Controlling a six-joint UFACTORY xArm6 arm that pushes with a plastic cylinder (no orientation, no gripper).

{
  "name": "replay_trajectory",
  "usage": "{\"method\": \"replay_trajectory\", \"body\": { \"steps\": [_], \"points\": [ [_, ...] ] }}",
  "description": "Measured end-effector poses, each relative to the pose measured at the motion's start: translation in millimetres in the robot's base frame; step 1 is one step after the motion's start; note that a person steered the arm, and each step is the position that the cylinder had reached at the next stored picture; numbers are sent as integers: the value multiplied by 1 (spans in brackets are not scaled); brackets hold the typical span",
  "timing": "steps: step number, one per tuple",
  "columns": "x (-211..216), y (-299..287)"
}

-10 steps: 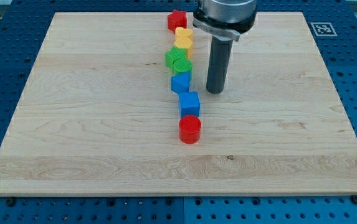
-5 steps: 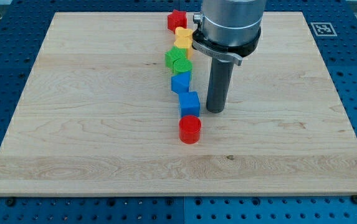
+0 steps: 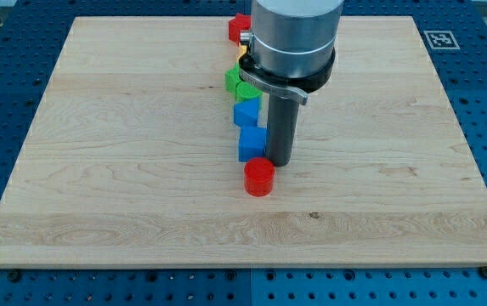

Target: Push the red circle close to the blue cube

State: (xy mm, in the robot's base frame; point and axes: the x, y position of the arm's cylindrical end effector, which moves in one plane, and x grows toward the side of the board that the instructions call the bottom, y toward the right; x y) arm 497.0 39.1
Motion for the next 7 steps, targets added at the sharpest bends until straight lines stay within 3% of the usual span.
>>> {"method": "replay_trajectory", "body": {
  "steps": [2,3,5,7],
  "points": [
    [41,0],
    [42,3],
    [84,46],
    [97,-3]
  ]
}}
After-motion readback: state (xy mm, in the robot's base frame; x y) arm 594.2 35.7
